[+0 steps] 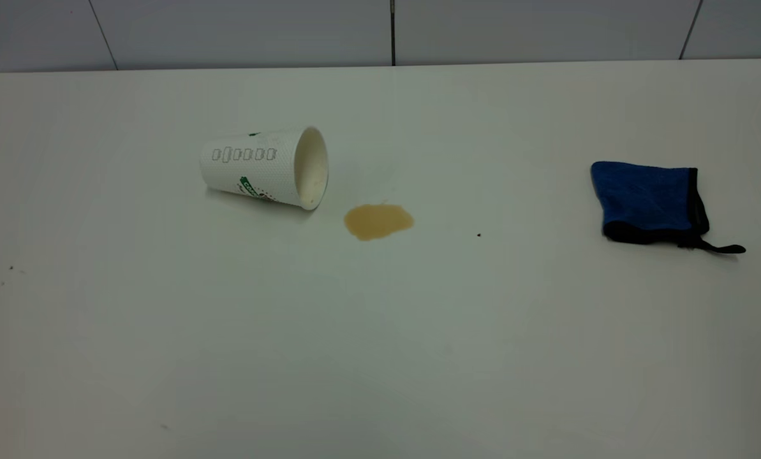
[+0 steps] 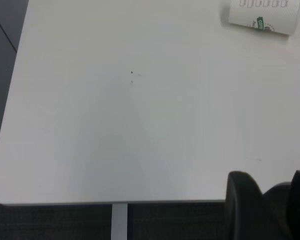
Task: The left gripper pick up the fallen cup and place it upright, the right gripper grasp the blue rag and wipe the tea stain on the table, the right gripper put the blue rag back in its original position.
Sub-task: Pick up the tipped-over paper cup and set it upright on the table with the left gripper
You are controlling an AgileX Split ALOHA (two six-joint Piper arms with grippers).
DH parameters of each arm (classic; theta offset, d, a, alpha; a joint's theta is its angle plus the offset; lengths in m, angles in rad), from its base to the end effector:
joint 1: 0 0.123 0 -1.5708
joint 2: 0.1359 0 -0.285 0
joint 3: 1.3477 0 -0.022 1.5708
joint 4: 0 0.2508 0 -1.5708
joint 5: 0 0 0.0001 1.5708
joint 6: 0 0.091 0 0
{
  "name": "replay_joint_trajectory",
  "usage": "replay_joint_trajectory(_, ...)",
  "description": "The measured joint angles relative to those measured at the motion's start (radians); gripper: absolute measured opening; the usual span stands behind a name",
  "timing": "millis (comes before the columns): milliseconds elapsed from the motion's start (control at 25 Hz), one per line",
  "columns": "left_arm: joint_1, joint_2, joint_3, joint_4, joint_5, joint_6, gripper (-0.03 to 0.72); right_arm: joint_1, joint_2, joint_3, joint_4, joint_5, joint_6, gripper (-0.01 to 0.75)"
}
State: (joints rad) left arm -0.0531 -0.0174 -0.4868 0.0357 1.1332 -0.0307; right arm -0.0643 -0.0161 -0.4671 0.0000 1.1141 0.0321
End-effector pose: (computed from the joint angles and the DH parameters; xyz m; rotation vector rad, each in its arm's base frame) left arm -0.0090 0.0034 0.2678 0.0203 2.1120 -0.0069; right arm -0.0059 0.0004 0.2638 0.1019 2.1121 -0.0192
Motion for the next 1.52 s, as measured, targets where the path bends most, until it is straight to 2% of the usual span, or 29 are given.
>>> replay_joint_trajectory(600,0.000,0.008,-0.005,-0.002,-0.013,-0.031,0.255,0.000,0.000,0.000,0.000,0.000,0.000,0.237)
replay_joint_trajectory(720,0.000,0.070,-0.035,-0.002,-0.042,-0.062,0.334,0.000,0.000,0.000,0.000,0.000,0.000,0.237)
replay_joint_trajectory(800,0.000,0.140,-0.058,-0.002,-0.067,-0.064,0.424,0.000,0.000,0.000,0.000,0.000,0.000,0.237)
replay_joint_trajectory(920,0.000,0.295,-0.095,-0.001,-0.128,-0.042,0.603,0.000,0.000,0.000,0.000,0.000,0.000,0.237)
replay_joint_trajectory(1040,0.000,0.471,-0.131,-0.001,-0.214,-0.027,0.708,0.000,0.000,0.000,0.000,0.000,0.000,0.237)
replay_joint_trajectory(1320,-0.017,0.958,-0.271,0.000,-0.403,-0.006,0.716,0.000,0.000,0.000,0.000,0.000,0.000,0.237)
replay_joint_trajectory(1520,-0.142,1.316,-0.460,0.066,-0.448,-0.035,0.715,0.000,0.000,0.000,0.000,0.000,0.000,0.237)
